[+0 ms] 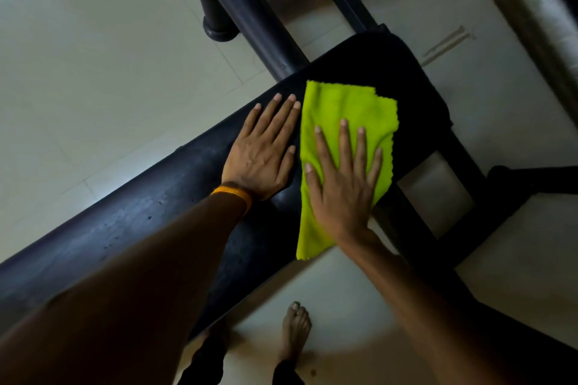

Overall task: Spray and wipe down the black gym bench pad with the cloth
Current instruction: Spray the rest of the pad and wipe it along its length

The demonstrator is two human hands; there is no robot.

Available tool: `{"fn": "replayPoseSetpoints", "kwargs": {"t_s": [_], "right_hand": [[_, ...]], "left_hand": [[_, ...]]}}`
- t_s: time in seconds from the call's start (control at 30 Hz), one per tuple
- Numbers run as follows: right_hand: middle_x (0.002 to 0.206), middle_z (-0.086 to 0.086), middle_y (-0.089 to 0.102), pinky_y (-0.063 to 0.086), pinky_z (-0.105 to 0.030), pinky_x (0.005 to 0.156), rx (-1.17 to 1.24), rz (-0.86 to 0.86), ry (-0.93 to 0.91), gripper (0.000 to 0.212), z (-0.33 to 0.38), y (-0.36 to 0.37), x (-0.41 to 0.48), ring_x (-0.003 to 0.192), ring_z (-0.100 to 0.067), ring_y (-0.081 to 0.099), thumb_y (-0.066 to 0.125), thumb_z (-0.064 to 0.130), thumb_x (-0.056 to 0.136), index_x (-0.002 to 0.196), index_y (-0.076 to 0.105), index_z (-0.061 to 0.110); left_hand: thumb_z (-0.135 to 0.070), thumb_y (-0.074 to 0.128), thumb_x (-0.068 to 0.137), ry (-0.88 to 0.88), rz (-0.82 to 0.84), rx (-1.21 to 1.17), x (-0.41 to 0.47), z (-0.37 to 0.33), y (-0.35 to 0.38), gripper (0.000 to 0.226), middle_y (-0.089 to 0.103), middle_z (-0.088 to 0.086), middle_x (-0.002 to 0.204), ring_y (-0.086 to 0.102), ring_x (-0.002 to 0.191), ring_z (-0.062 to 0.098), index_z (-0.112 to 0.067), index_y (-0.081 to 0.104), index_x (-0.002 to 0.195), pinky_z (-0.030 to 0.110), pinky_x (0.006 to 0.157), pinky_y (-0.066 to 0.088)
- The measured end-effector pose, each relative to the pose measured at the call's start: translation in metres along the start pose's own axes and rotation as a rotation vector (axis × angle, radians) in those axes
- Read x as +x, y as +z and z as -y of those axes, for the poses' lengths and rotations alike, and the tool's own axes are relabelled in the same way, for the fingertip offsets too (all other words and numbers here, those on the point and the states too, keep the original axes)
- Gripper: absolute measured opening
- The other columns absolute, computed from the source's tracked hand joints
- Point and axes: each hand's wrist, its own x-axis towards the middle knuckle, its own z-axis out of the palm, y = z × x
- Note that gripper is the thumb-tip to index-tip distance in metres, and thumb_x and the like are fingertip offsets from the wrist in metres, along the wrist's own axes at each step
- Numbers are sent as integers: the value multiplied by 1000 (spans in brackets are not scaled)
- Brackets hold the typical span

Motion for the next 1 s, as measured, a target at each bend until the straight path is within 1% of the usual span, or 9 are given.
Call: {"fn": "replayPoseSetpoints", "kwargs": {"t_s": [0.13, 0.23, 0.33, 0.47, 0.6, 0.77, 0.8, 0.93, 1.0], "right_hand": [[170, 1, 11, 12, -59, 122, -18, 18, -217, 65, -32, -3, 23, 157, -27, 7, 30, 64, 98, 158, 16, 43], [169, 1, 15, 14, -60, 122, 46, -36, -38, 66, -36, -5, 67, 156, -29, 12, 30, 64, 98, 158, 18, 41], [169, -3, 14, 12, -63, 121, 66, -68, 118, 65, -9, 0, 50, 157, -31, 9, 26, 63, 99, 159, 18, 39], [170, -2, 9, 6, -62, 122, -27, 19, -175, 63, 4, 1, -25, 157, -31, 4, 23, 65, 101, 159, 14, 41], [170, 2, 11, 12, -65, 120, -30, 39, -336, 67, -16, -6, 36, 157, -28, 7, 30, 69, 96, 157, 16, 46], [168, -4, 19, 10, -67, 119, 109, -96, 75, 63, 42, 2, 72, 156, -34, 12, 29, 61, 96, 156, 26, 41], [168, -4, 18, 8, -67, 120, 95, -87, 11, 62, 56, 3, 57, 156, -34, 11, 28, 61, 97, 156, 26, 41], [168, 1, 20, 11, -60, 122, 3, 29, -605, 59, 42, -4, 53, 156, -28, 13, 26, 63, 99, 155, 25, 45], [167, 1, 25, 13, -55, 123, -21, 29, -643, 61, 24, -8, 99, 155, -28, 17, 27, 66, 97, 154, 31, 43]], "left_hand": [[-34, 30, 100, -6, -2, 3, -2, 0, -2, 70, 15, 10, 171, 8, 159, 26, -8, 14, 163, 47, 129, 10], [-33, 30, 101, -12, 6, 8, -5, -2, -5, 68, 16, 11, 170, 11, 159, 26, -6, 16, 162, 47, 129, 11], [-29, 31, 98, -42, -6, -47, -7, -7, -12, 67, 25, 15, 167, 19, 157, 30, -2, 25, 159, 49, 129, 14], [-27, 32, 92, -320, -54, -92, -56, -21, -20, 72, 23, 18, 167, 19, 157, 32, 0, 26, 158, 51, 128, 13], [-36, 34, 102, -454, -31, -16, -110, -39, -7, 69, 19, 15, 169, 14, 158, 29, -2, 22, 160, 51, 128, 12], [-38, 32, 101, -449, -28, 63, -109, -37, -1, 71, 15, 14, 170, 10, 159, 28, -3, 17, 161, 49, 129, 8], [-39, 31, 101, -445, -31, 61, -109, -37, 0, 71, 15, 14, 170, 10, 159, 28, -3, 17, 161, 49, 129, 7], [-38, 31, 101, -452, -53, 57, -110, -37, 2, 70, 14, 13, 170, 9, 159, 27, -3, 19, 161, 49, 129, 8], [-38, 33, 101, -457, -54, 64, -110, -37, 3, 71, 12, 13, 171, 7, 159, 27, -4, 16, 162, 49, 129, 7]]}}
